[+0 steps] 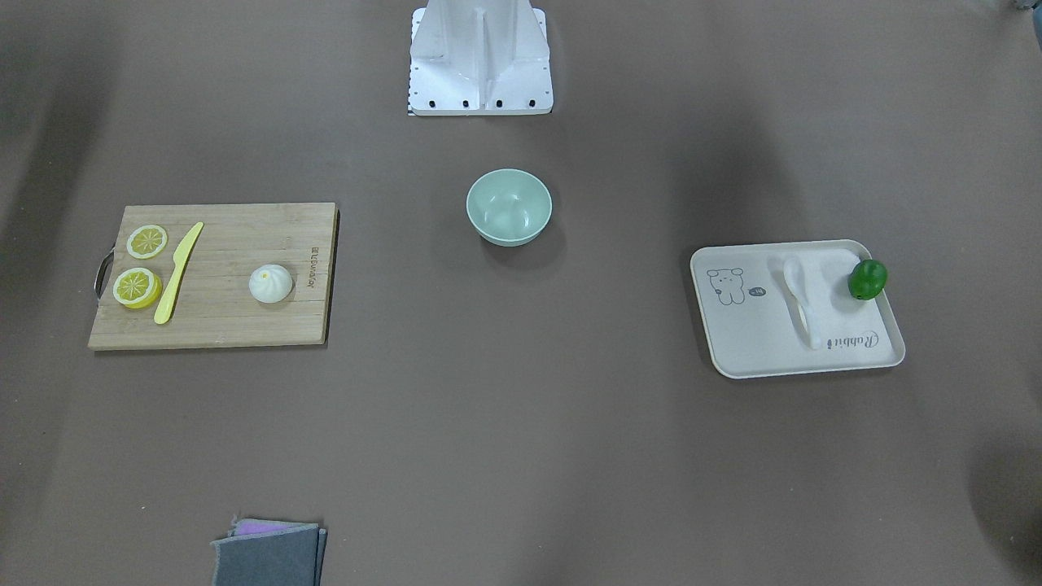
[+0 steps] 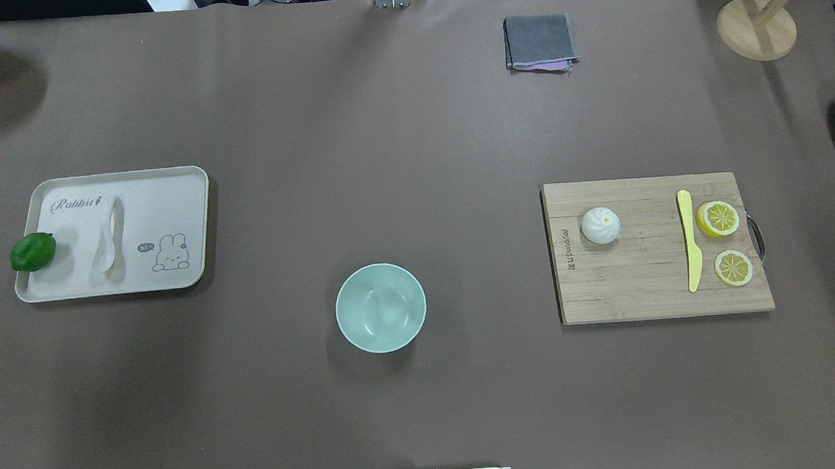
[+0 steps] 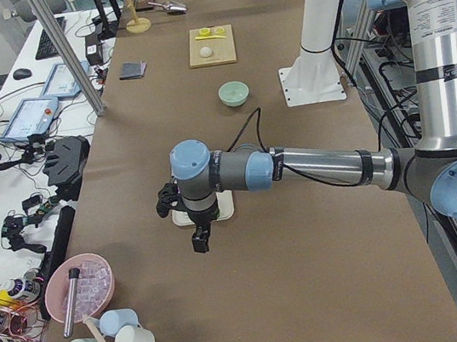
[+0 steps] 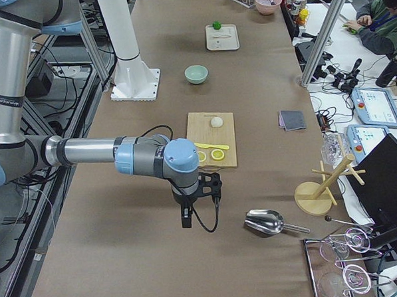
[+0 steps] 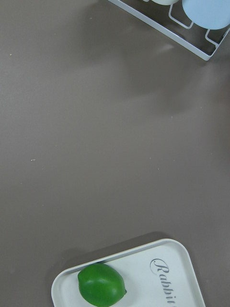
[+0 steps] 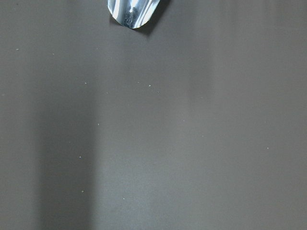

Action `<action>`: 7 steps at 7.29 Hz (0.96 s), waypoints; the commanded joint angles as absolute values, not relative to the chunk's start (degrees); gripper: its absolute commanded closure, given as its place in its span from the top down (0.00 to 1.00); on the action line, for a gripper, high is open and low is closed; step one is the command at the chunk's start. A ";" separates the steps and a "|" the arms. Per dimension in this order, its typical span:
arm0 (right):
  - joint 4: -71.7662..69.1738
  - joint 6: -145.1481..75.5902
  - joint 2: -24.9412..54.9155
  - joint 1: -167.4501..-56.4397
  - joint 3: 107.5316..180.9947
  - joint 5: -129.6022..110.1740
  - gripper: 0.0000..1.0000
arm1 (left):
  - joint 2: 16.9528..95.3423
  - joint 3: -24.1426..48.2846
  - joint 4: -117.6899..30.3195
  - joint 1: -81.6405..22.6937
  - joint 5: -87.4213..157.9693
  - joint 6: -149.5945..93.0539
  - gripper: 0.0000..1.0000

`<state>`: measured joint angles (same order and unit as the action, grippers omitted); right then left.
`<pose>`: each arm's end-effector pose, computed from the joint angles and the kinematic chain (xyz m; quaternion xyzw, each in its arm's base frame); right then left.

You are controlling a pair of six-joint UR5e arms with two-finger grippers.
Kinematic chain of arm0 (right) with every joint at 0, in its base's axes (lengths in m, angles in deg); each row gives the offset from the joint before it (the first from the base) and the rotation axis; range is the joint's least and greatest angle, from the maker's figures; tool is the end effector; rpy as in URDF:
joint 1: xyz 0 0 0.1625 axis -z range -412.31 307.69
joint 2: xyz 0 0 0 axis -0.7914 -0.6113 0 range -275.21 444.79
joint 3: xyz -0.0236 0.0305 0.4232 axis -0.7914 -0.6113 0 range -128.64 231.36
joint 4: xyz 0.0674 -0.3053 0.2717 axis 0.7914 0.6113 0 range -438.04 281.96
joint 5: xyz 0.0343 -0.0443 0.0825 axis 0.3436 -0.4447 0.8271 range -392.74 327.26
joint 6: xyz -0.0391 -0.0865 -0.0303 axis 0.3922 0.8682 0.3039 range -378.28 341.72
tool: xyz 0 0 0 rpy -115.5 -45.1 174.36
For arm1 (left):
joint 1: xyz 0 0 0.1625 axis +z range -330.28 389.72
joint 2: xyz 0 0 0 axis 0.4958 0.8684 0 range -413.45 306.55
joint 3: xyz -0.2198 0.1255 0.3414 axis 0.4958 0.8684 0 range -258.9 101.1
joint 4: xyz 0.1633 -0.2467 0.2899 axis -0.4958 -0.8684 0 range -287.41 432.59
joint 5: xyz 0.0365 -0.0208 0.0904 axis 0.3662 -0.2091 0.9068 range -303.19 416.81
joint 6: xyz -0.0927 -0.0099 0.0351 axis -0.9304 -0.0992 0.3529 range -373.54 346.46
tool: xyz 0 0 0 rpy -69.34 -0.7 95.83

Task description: Put spoon and bun in bowl

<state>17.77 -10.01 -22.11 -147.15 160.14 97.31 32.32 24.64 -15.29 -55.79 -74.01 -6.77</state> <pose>0.0995 -0.3555 0.6391 0.0070 -0.3437 -0.0164 0.9389 -0.0316 -0.4679 0.5853 0.0657 0.3467 0.1135 0.9288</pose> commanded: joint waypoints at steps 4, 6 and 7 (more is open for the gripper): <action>17.76 -10.02 -22.26 -147.15 159.55 97.61 1.00 | 32.42 24.55 -16.78 -55.80 -73.62 -6.95 0.99; 17.32 -10.36 -22.34 -147.15 158.59 98.73 1.00 | 32.51 23.93 -18.80 -55.80 -73.62 -7.12 0.99; 17.23 -10.37 -22.00 -147.15 158.58 103.01 1.00 | 33.03 24.28 -18.81 -55.80 -73.62 -7.30 0.99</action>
